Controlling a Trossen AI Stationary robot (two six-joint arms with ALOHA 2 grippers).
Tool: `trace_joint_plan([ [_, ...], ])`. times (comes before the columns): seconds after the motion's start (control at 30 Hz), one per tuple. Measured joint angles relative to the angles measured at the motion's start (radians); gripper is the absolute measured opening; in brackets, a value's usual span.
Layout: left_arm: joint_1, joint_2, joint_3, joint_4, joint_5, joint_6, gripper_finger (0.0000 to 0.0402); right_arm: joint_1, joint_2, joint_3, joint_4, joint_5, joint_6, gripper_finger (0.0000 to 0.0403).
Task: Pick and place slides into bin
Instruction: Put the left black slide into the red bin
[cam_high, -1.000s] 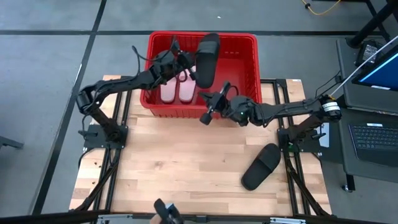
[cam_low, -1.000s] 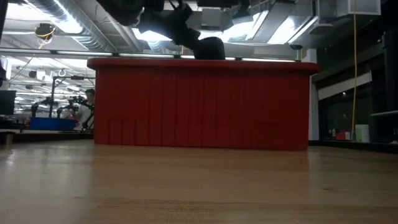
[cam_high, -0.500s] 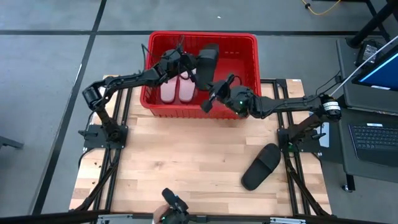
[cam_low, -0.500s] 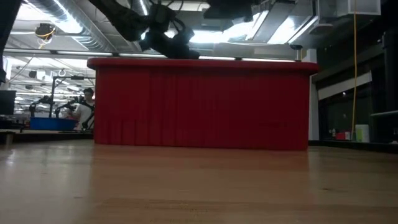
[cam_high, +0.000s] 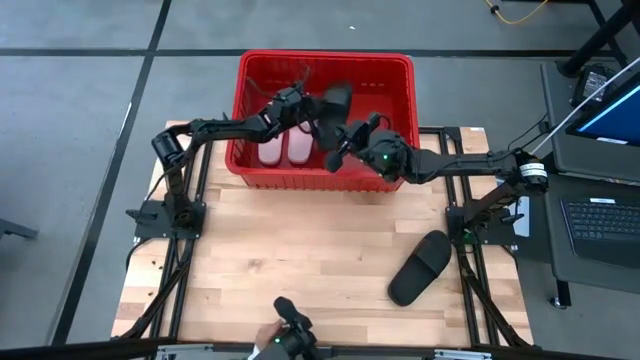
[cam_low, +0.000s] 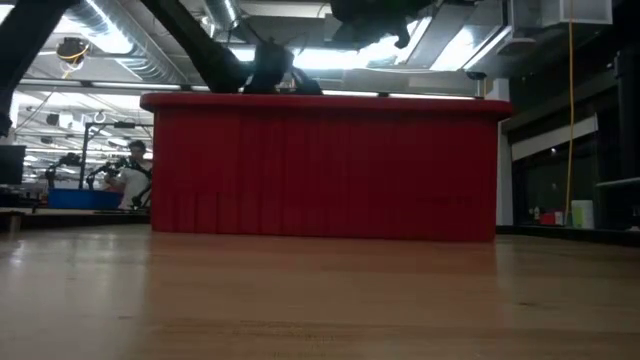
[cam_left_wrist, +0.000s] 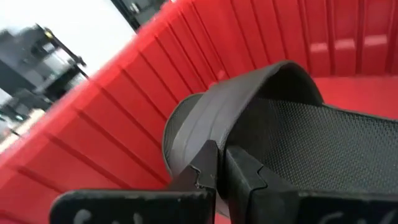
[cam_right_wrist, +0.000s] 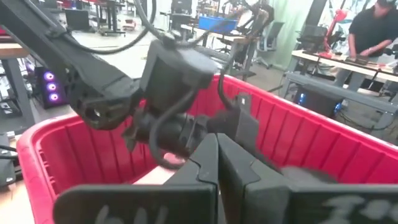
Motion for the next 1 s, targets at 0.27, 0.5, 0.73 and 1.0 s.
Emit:
trace_joint_plan([
  [0.27,0.0,0.06,0.0,0.052,0.004,-0.045,0.0004,0.0,0.0,0.0,-0.013,0.0,0.0,0.0005],
  [0.5,0.0,0.091,0.0,0.054,0.009,-0.057,0.0004,0.0,0.0,0.0,-0.015,0.0,0.0,0.0005],
  [0.73,0.002,0.134,0.0,0.063,-0.004,-0.057,0.0004,0.0,0.0,0.0,-0.019,0.0,0.003,0.0005],
  [1.0,0.007,0.149,0.0,0.062,-0.006,-0.059,0.0004,0.0,0.0,0.0,-0.021,0.0,0.004,0.0005],
])
